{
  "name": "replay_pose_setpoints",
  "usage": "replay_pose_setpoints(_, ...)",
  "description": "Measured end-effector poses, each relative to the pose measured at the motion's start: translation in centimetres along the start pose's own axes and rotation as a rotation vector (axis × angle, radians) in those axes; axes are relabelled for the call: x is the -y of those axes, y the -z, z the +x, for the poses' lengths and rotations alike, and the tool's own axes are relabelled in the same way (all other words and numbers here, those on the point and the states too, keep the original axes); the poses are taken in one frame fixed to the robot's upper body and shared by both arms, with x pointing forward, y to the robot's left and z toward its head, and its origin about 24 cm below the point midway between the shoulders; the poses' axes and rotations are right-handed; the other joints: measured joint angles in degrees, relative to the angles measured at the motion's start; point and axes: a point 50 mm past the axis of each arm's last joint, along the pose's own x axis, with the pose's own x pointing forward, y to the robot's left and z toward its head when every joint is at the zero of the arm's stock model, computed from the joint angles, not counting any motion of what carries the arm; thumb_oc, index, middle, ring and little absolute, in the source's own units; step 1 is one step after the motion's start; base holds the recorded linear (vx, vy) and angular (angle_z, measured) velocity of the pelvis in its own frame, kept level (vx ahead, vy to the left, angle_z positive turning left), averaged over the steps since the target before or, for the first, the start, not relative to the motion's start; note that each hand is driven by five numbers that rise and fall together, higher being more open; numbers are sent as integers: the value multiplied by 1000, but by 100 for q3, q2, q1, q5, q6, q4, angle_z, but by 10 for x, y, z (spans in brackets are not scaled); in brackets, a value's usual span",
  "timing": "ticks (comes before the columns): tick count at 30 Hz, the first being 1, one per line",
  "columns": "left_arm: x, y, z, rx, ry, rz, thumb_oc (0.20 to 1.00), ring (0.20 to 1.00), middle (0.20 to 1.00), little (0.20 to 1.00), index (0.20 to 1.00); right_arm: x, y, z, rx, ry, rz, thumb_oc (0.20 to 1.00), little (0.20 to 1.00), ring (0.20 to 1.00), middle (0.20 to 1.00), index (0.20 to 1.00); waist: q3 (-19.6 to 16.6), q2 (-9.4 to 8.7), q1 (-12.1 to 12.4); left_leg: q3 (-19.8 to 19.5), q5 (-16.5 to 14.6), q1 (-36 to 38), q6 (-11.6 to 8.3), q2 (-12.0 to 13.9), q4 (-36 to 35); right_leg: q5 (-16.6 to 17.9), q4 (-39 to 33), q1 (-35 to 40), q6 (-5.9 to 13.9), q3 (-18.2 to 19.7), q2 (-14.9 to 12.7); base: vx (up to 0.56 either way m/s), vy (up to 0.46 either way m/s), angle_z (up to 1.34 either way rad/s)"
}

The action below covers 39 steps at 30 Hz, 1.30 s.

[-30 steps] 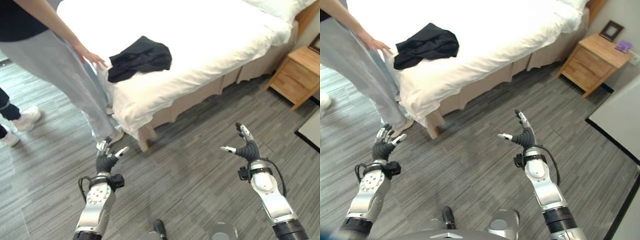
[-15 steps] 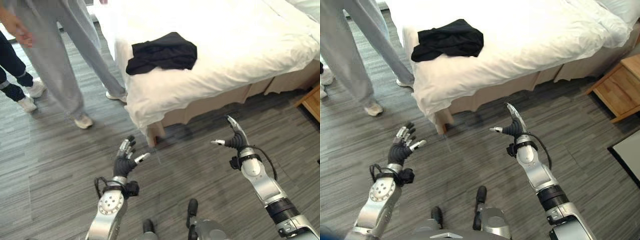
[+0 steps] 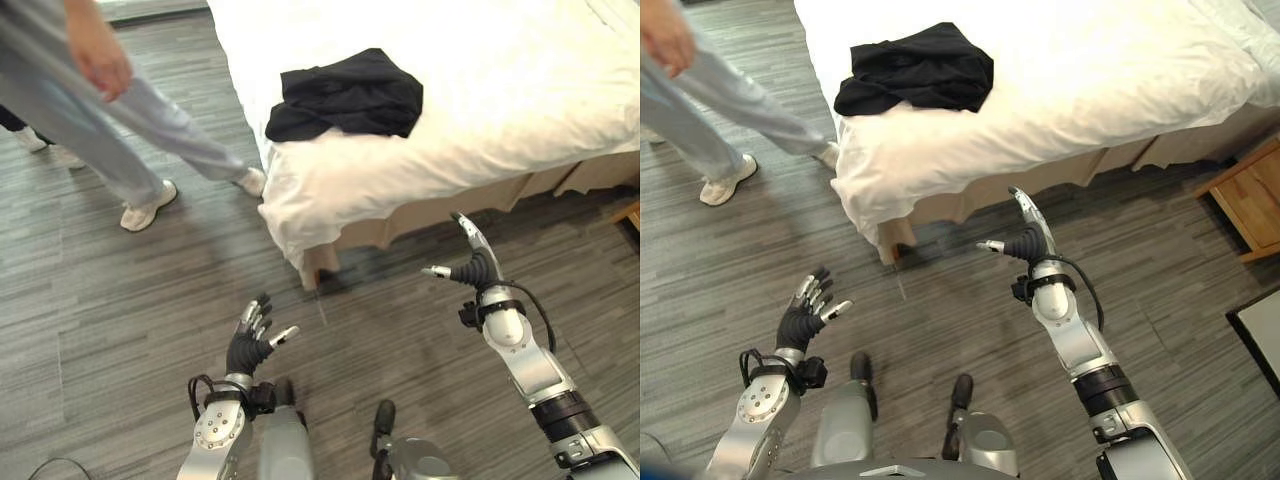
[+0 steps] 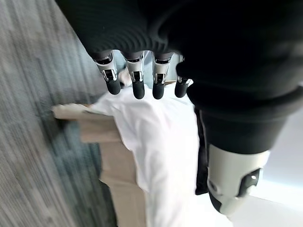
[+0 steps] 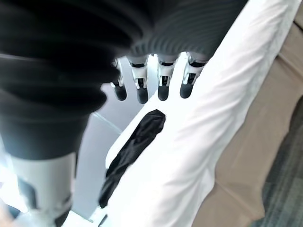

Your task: Pick up bed clothes into laundry basket.

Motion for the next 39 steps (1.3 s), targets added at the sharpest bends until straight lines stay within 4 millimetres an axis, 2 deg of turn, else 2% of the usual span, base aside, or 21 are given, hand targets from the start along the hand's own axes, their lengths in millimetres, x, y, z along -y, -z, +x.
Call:
replay_pose_setpoints(1, 0, 3, 1, -13, -2, 0, 1000, 1000, 1000, 1000, 1000, 1, 4, -2, -16, -4, -11, 1000, 1000, 1000, 1000, 1000, -7, 83, 28, 15, 17, -9, 24, 26, -3, -33, 1, 54, 58, 55, 11, 312, 245, -50)
replay_pose_setpoints(2, -3, 11, 0, -50, -12, 17, 1000, 1000, 1000, 1000, 1000, -1, 13, -10, -51, -14, -17, 1000, 1000, 1000, 1000, 1000, -80, 106, 130, 181, 417, 193, 122, -82, 67, -156, 14, 277, 203, 184, -149, 396, 283, -49)
replay_pose_setpoints(3, -6, 9, 0, -42, -7, 41, 1000, 1000, 1000, 1000, 1000, -2, 19, -21, -72, -19, -10, 1000, 1000, 1000, 1000, 1000, -222, -123, 148, 324, 573, 254, 213, -419, 200, -176, 111, 344, 187, 201, -484, 354, 285, -40)
replay_pose_setpoints(6, -12, 3, 3, -28, 22, 150, 1000, 1000, 1000, 1000, 1000, -11, 8, -19, -34, -34, 22, 1000, 1000, 1000, 1000, 1000, -218, -125, 80, 428, 564, 616, 607, -564, 35, -159, 1768, -301, 220, 171, -801, 152, 162, -15)
replay_pose_setpoints(8, -18, -2, 5, -13, 32, 225, 1000, 1000, 1000, 1000, 1000, -16, -2, -17, 4, -45, 38, 1000, 1000, 1000, 1000, 1000, -262, -202, -24, 401, 435, 834, 694, -593, 39, -325, 3080, -1024, 455, 127, -1021, 201, 83, 5)
replay_pose_setpoints(9, -20, -2, 5, -12, 24, 233, 1000, 1000, 1000, 1000, 1000, -15, -4, -13, 13, -39, 39, 1000, 1000, 1000, 1000, 1000, -264, -260, 26, 437, 338, 909, 728, -609, 39, -319, 3167, -1210, 466, -60, -1067, 283, 77, 17)
replay_pose_setpoints(14, -18, 6, -3, -42, 33, 252, 1000, 1000, 1000, 1000, 1000, -12, -15, -5, 63, -12, 48, 1000, 1000, 1000, 1000, 1000, -345, -463, 5, 405, -84, 1300, 627, -752, 36, -288, 1820, -1554, 359, -195, -436, 254, 12, 5)
replay_pose_setpoints(18, -16, 11, -5, -60, 43, 255, 1000, 1000, 1000, 1000, 1000, -12, -15, -5, 69, -10, 50, 1000, 1000, 1000, 1000, 1000, -489, -687, -115, 208, -243, 1399, 670, -902, 37, 202, 707, -1625, 186, -140, -18, 290, 19, 30)
replay_pose_setpoints(22, -53, 9, 13, -82, -121, 305, 1000, 1000, 1000, 1000, 1000, -23, -18, 1, 61, -3, 59, 1000, 1000, 1000, 1000, 1000, -686, -930, -177, 108, -552, 1729, 507, -1110, 36, 734, 245, -1514, 139, -6, 66, 308, 48, 20)
replay_pose_setpoints(23, -49, 2, 13, -48, -121, 297, 1000, 1000, 1000, 1000, 1000, -28, -24, 4, 78, -16, 48, 1000, 1000, 1000, 1000, 1000, -706, -939, -165, 98, -659, 1908, 468, -1150, 37, 926, 119, -1311, -161, 44, 47, 318, -2, 2)
replay_pose_setpoints(24, -33, 0, 12, -10, -92, 250, 1000, 1000, 1000, 1000, 1000, -33, -32, 7, 117, -39, 4, 1000, 1000, 1000, 1000, 1000, -808, -677, -213, 135, -777, 1965, 295, -972, 130, 931, 38, -1115, -401, 3, 218, 372, -76, -4)
replay_pose_setpoints(25, -25, -11, 11, 49, -91, 199, 1000, 1000, 1000, 1000, 1000, -41, -47, 16, 177, -72, -38, 1000, 1000, 1000, 1000, 1000, -813, -548, -299, 247, -1032, 2032, 100, -816, 550, 758, 39, -931, -497, -12, 401, 368, -76, -22)
replay_pose_setpoints(27, -21, -11, 15, 52, -90, 178, 1000, 1000, 1000, 1000, 1000, -45, -57, 22, 215, -85, -51, 1000, 1000, 1000, 1000, 1000, -817, -586, -239, 471, -1334, 1668, -227, -622, 1861, 722, 80, -763, -623, -44, 535, 137, -145, -47)
replay_pose_setpoints(28, -21, -12, 15, 52, -90, 160, 1000, 1000, 1000, 1000, 1000, -44, -61, 26, 228, -79, -54, 1000, 1000, 1000, 1000, 1000, -847, -655, -97, 647, -1383, 1206, -243, -501, 3054, 582, 67, -661, -777, 70, 529, 97, -98, -71)
replay_pose_setpoints(29, -14, -19, 21, 85, -86, 122, 1000, 1000, 1000, 1000, 1000, -30, -65, 34, 251, -22, -71, 1000, 1000, 1000, 1000, 1000, -772, -697, 34, 287, -1155, 5, -254, -241, 5259, 355, 45, -607, -903, 259, 578, 70, 31, -85)
replay_pose_setpoints(30, -12, -24, 24, 115, -82, 110, 1000, 1000, 1000, 1000, 1000, -24, -68, 38, 254, 3, -74, 1000, 1000, 1000, 1000, 1000, -705, -663, 116, 204, -1226, -291, -262, -155, 5590, 380, 49, -588, -905, 321, 583, 114, 93, -62)
replay_pose_setpoints(31, -13, -25, 25, 120, -85, 103, 1000, 1000, 1000, 1000, 1000, -23, -70, 39, 260, 8, -76, 1000, 1000, 1000, 1000, 1000, -671, -725, 151, 224, -1264, -504, -276, -153, 5430, 370, 49, -593, -890, 385, 591, 120, 132, -55)
replay_pose_setpoints(32, -14, -25, 26, 117, -99, 93, 1000, 1000, 1000, 1000, 1000, -22, -71, 41, 265, 11, -85, 1000, 1000, 1000, 1000, 1000, -611, -801, 158, 142, -1198, -640, -141, -185, 4344, 290, 43, -585, -830, 510, 607, 82, 99, -51)
replay_pose_setpoints(36, -16, -22, 30, 101, -120, 89, 1000, 1000, 1000, 1000, 1000, -26, -65, 42, 242, -8, -105, 1000, 1000, 1000, 1000, 1000, -501, -735, 41, -115, -763, -416, 94, -238, 2201, 219, 25, -390, -594, 822, 677, 195, 177, -35)
replay_pose_setpoints(37, -20, -17, 35, 77, -145, 92, 1000, 1000, 1000, 1000, 1000, -31, -55, 46, 193, -41, -142, 1000, 1000, 1000, 1000, 1000, -480, -685, 94, -350, -362, -59, -36, -292, 1360, 187, 27, -294, -567, 818, 666, 217, 133, -26)
replay_pose_setpoints(39, -25, -16, 37, 72, -166, 96, 1000, 1000, 1000, 1000, 1000, -39, -48, 45, 154, -67, -167, 1000, 1000, 1000, 1000, 1000, -459, -720, 26, -200, 41, 226, 58, -377, 1017, 88, 24, -126, -428, 792, 543, 176, 111, -5)
